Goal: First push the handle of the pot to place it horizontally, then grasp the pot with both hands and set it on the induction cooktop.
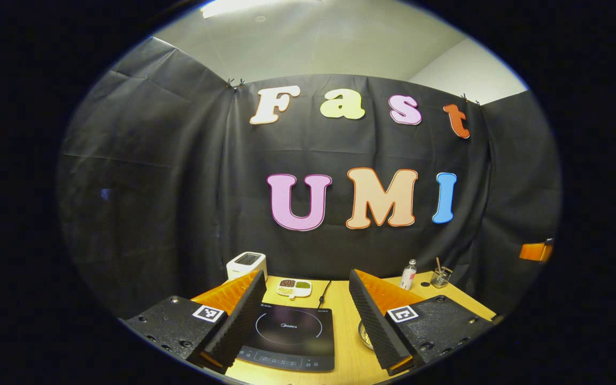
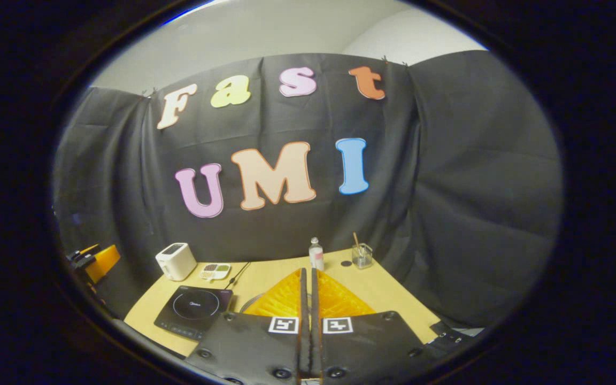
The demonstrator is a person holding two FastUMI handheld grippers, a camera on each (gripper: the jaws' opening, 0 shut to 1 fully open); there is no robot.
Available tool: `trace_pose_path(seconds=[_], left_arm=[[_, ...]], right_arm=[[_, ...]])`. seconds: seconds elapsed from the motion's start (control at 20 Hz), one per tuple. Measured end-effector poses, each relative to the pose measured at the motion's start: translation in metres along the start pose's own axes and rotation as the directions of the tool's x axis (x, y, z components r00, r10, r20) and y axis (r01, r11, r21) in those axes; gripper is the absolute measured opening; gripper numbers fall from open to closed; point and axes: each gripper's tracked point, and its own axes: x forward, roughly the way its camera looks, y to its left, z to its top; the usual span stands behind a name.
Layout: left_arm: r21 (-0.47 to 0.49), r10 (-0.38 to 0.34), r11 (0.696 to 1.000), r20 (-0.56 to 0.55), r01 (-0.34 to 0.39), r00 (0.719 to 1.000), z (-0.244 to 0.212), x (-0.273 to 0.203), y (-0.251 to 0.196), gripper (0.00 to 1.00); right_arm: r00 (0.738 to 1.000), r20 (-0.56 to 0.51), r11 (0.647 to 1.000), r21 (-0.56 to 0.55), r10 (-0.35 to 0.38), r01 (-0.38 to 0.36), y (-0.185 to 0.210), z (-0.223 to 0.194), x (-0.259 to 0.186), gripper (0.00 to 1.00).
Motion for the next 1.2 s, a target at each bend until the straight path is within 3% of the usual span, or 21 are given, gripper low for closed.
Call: trace_pose_path(seconds=[0.1, 0.3, 0.35, 0.5, 0.7, 0.8, 0.85, 0.9, 1.0, 1.1, 1.2], left_arm=[[0.013, 0.005, 1.000, -0.005, -0.005, 1.000, -0.003, 0.001, 0.002, 0.95], [0.022, 0.021, 1.000, -0.022, -0.020, 1.000, -0.010, 0.006, 0.005, 0.92], [0.018, 0.021, 1.000, -0.030, -0.021, 0.999, -0.012, 0.006, 0.005, 0.95], [0.023, 0.035, 0.999, -0.053, -0.034, 0.998, -0.020, 0.010, 0.010, 0.92], [0.027, 0.036, 0.999, -0.053, -0.035, 0.998, -0.019, 0.017, 0.011, 0.92], [0.037, 0.040, 0.999, -0.056, -0.038, 0.998, -0.020, 0.021, 0.014, 0.92], [0.040, 0.043, 0.998, -0.059, -0.040, 0.997, -0.022, 0.023, 0.015, 0.95], [0.040, 0.044, 0.998, -0.062, -0.042, 0.997, -0.023, 0.025, 0.016, 0.92], [0.034, 0.055, 0.998, -0.080, -0.053, 0.995, -0.029, 0.029, 0.019, 0.95], [0.029, 0.064, 0.998, -0.089, -0.062, 0.994, -0.030, 0.031, 0.021, 0.92], [0.038, 0.077, 0.997, -0.089, -0.074, 0.993, -0.031, 0.033, 0.025, 0.95]], right_arm=[[0.999, -0.040, 1.000, 0.026, 0.019, -0.018, 0.005, -0.018, 0.013, 0.06], [0.986, -0.160, 0.999, 0.025, 0.040, -0.036, 0.009, -0.073, 0.031, 0.02], [0.980, -0.196, 0.999, 0.027, 0.045, -0.040, 0.011, -0.087, 0.034, 0.02], [0.943, -0.324, 0.997, 0.037, 0.077, -0.069, 0.019, -0.134, 0.043, 0.02], [0.867, -0.484, 0.993, 0.047, 0.120, -0.111, 0.035, -0.188, 0.050, 0.00], [0.828, -0.541, 0.990, 0.067, 0.144, -0.128, 0.046, -0.208, 0.051, 0.07], [0.808, -0.567, 0.987, 0.083, 0.158, -0.135, 0.053, -0.217, 0.051, 0.07], [0.784, -0.596, 0.985, 0.097, 0.174, -0.145, 0.059, -0.226, 0.051, 0.03], [0.725, -0.656, 0.978, 0.125, 0.208, -0.167, 0.070, -0.248, 0.048, 0.07], [0.656, -0.715, 0.970, 0.159, 0.240, -0.182, 0.082, -0.271, 0.043, 0.03], [0.597, -0.752, 0.960, 0.208, 0.279, -0.187, 0.096, -0.292, 0.043, 0.03]])
